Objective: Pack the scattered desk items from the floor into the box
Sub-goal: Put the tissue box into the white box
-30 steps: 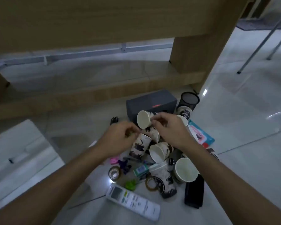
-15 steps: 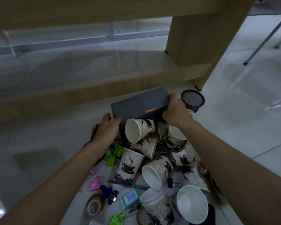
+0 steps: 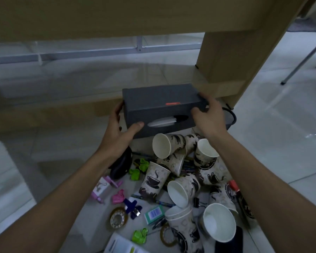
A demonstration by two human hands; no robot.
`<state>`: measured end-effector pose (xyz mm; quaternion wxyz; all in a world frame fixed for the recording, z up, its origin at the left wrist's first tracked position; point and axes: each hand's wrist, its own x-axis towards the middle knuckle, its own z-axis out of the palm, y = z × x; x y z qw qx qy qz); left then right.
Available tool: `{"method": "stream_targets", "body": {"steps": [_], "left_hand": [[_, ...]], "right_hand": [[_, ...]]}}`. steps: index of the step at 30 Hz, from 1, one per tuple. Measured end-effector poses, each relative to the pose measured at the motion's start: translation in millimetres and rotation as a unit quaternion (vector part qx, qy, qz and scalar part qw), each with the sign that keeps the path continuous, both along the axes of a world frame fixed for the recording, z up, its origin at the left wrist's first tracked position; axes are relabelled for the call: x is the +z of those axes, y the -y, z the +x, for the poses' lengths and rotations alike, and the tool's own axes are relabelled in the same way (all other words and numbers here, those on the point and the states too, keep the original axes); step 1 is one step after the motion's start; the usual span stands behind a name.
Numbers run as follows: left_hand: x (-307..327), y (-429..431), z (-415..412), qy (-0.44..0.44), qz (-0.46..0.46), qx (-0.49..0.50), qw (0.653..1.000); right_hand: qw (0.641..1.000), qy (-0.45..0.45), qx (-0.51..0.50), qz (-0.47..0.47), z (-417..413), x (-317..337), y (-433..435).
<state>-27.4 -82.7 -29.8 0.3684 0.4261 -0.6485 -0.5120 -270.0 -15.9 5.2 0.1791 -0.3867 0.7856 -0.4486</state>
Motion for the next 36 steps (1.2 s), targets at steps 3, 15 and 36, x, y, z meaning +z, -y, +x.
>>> {"method": "stream_targets", "body": {"steps": [3, 15, 36], "left_hand": [[5, -6, 12, -0.052, 0.014, 0.042, 0.998], [8, -28, 69, -0.055, 0.186, 0.132, 0.972], [90, -122, 282, -0.027, 0.235, 0.374, 0.897]], "right_hand": [[0.999, 0.012, 0.013, -0.028, 12, 7, -7], [0.999, -0.003, 0.029, -0.03, 66, 16, -2], [0.936, 0.195, 0.292, 0.009, 253, -4, -8]]}}
